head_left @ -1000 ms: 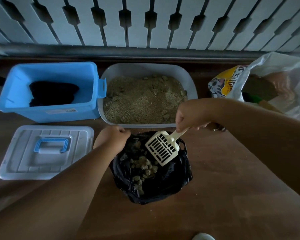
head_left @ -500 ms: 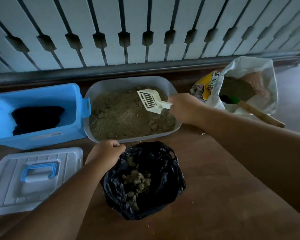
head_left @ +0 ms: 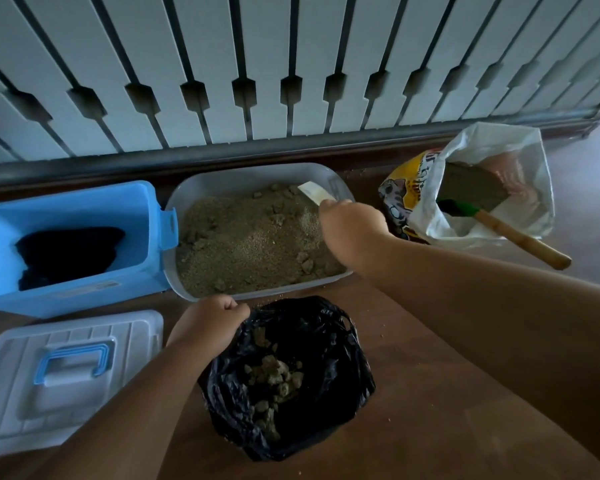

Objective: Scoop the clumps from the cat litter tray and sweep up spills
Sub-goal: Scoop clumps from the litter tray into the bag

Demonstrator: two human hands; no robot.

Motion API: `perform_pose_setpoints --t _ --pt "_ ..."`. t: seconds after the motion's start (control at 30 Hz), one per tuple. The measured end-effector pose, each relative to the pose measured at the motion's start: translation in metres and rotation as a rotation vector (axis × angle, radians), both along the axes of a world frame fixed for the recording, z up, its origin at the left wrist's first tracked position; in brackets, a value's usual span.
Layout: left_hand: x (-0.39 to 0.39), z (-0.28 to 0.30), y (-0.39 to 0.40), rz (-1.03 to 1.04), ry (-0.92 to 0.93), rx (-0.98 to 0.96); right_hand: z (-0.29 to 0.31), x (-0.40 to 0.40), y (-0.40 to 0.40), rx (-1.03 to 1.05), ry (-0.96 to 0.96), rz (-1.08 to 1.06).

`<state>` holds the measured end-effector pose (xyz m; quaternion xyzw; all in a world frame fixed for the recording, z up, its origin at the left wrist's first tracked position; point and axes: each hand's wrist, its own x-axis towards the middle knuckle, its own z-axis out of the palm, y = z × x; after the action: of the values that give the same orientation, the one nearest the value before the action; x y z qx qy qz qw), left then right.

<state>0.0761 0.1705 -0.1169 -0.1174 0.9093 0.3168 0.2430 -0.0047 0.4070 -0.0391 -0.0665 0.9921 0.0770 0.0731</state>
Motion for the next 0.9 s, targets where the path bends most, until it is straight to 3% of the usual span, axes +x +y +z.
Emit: perform_pose_setpoints --t 0.43,0.57,0.63,0.73,0.9 --pt "-0.007 -0.007 -0.009 0.005 -0.020 0.056 0.017 -0.034 0.000 -0.091 -0.337 -0.062" --pt "-0.006 -0.007 -0.012 0.010 -0.008 0.049 0.028 -0.035 -0.001 -0.243 -0.517 -0.171" --pt "-0.005 -0.007 -0.012 0.010 -0.005 0.041 0.018 -0.045 0.006 -0.555 -0.551 -0.382" --pt "-0.004 -0.007 -0.011 0.008 0.005 0.041 0.004 -0.044 0.014 -0.744 -0.721 -0.554" --pt "-0.004 -0.006 -0.012 0.001 -0.007 0.054 -0.031 -0.033 0.033 -0.905 -0.755 -0.646"
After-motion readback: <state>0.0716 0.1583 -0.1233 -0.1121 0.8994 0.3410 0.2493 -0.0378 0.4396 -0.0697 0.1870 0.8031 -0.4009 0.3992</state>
